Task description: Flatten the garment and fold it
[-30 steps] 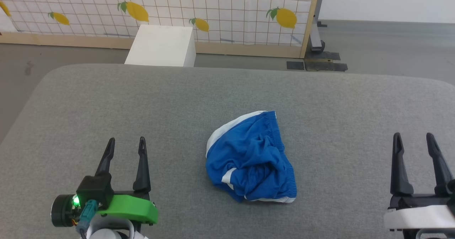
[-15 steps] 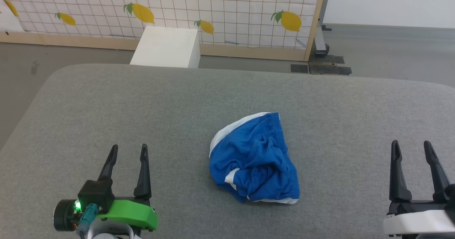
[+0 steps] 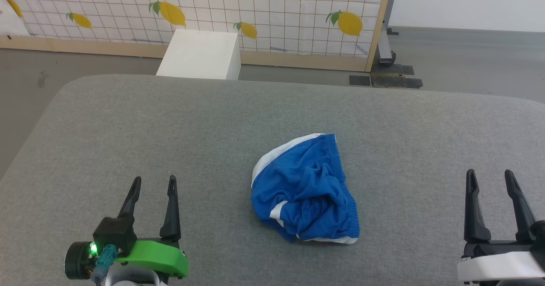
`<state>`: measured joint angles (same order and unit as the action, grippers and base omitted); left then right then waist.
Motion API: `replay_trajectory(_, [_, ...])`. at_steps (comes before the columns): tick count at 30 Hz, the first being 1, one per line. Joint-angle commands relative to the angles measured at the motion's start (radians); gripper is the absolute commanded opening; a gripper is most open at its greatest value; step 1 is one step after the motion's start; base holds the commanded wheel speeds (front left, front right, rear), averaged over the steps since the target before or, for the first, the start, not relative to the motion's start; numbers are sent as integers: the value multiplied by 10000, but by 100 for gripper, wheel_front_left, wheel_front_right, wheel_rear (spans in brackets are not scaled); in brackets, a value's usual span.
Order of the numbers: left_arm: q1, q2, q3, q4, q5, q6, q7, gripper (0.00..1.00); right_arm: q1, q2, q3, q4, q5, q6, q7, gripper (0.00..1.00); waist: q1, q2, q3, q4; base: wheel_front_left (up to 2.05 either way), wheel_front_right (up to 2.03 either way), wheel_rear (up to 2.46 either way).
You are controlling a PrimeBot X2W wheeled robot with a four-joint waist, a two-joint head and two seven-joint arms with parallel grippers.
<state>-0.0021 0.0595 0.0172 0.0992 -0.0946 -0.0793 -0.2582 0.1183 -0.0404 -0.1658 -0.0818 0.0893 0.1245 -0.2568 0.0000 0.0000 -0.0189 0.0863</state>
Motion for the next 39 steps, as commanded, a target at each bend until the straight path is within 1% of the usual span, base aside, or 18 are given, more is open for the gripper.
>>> replay_trajectory(1, [36, -65, 26, 44, 76, -63, -36, 100, 71, 6, 27, 27, 51, 62, -49, 100, 0, 0, -21, -5, 0, 0, 0])
replay_trajectory(12, [46, -88, 37, 236, 81, -121, -36, 100, 105, 6, 40, 44, 33, 62, -49, 100, 0, 0, -135, 14, 0, 0, 0])
replay_trajectory(19, [14, -91, -56, 309, 117, -52, -36, 100, -326, 6, 212, -726, -136, 62, -49, 100, 0, 0, -129, 75, 0, 0, 0])
replay_trajectory(21, [11, -91, -89, 330, 107, -31, -36, 100, -463, 6, 466, -802, -289, 62, -49, 100, 0, 0, -105, 99, 0, 0, 0])
replay_trajectory(23, [22, -91, -122, 348, 86, -1, -36, 100, -566, 6, 964, -562, -645, 62, -49, 100, 0, 0, -73, 108, 0, 0, 0])
replay_trajectory(25, [40, -92, -166, 383, 65, 28, -36, 100, -682, 6, 1483, 8, -1046, 62, -49, 100, 0, 0, -29, 114, 0, 0, 0])
replay_trajectory(26, [41, -92, -188, 394, 57, 41, -36, 100, -754, 6, 1745, 491, -1222, 62, 60, 100, 0, 0, -16, 120, 0, 0, 0])
replay_trajectory(29, [35, -92, -240, 435, 17, 78, -36, 100, -1189, -400, 2713, 1513, -1381, 62, 1506, 100, 0, 0, 61, 140, 0, 0, 0])
replay_trajectory(33, [-25, -92, -319, 446, -82, 172, -36, 100, -2030, -1047, 3802, 2157, -1004, 62, 3362, 100, 0, 0, 256, 154, 0, 0, 0])
replay_trajectory(35, [-82, -92, -394, 460, -126, 214, -36, 100, -2448, -1506, 4513, 2578, -937, 62, 4542, 100, 0, 0, 370, 176, 0, 0, 0])
replay_trajectory(39, [-226, -92, -524, 516, -213, 261, -36, 100, -3336, -2020, 5640, 3202, -218, 62, 6437, 100, 0, 0, 575, 291, 0, 0, 0])
